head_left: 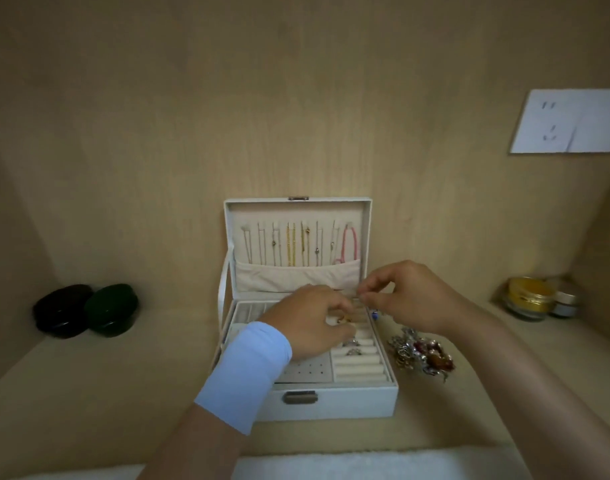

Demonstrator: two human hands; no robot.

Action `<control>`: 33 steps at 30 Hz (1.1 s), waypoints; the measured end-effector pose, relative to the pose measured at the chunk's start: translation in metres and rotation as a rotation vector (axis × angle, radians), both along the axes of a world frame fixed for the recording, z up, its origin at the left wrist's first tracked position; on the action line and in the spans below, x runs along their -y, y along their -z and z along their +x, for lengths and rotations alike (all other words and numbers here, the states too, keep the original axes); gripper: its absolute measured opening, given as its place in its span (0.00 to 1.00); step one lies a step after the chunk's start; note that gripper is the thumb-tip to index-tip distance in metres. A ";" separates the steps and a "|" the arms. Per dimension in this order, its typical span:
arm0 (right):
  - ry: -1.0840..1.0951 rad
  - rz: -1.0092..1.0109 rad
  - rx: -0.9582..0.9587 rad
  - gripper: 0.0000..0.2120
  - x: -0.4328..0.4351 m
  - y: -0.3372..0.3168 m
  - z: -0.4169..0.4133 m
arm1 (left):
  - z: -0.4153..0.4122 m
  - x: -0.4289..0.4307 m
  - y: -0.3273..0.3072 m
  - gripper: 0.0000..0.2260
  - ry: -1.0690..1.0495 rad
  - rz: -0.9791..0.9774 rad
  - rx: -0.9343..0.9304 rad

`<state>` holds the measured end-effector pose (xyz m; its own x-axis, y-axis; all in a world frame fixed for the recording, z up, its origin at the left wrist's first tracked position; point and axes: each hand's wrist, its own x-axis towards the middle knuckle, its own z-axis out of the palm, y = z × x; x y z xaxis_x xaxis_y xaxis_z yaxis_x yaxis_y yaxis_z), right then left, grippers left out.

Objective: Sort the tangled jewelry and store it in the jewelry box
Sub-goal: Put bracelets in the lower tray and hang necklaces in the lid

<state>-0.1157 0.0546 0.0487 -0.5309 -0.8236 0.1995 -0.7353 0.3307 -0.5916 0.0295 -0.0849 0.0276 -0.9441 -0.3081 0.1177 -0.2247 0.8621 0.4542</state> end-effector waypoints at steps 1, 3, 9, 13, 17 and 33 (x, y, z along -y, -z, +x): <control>0.001 0.027 0.013 0.03 -0.005 0.006 -0.001 | -0.003 -0.006 0.004 0.17 0.017 0.004 0.025; -0.014 0.084 0.009 0.04 -0.013 0.020 -0.004 | -0.009 -0.017 0.009 0.19 0.011 -0.016 0.027; 0.053 -0.006 0.047 0.05 -0.027 0.040 -0.033 | -0.028 -0.034 0.001 0.16 -0.088 -0.248 0.032; 0.170 0.048 -0.043 0.06 -0.026 0.038 -0.065 | -0.051 -0.034 -0.010 0.12 -0.071 -0.130 -0.018; 0.110 0.151 -0.103 0.04 -0.010 0.036 -0.074 | -0.082 -0.036 -0.013 0.10 -0.043 -0.133 -0.009; 0.125 0.309 -0.200 0.05 -0.008 0.061 -0.088 | -0.102 -0.038 0.003 0.11 -0.024 -0.219 0.014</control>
<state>-0.2035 0.0623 -0.0119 -0.6066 -0.7926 0.0619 -0.7688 0.5649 -0.2996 -0.0721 -0.0465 0.0247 -0.9388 -0.2990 0.1711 -0.2514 0.9342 0.2532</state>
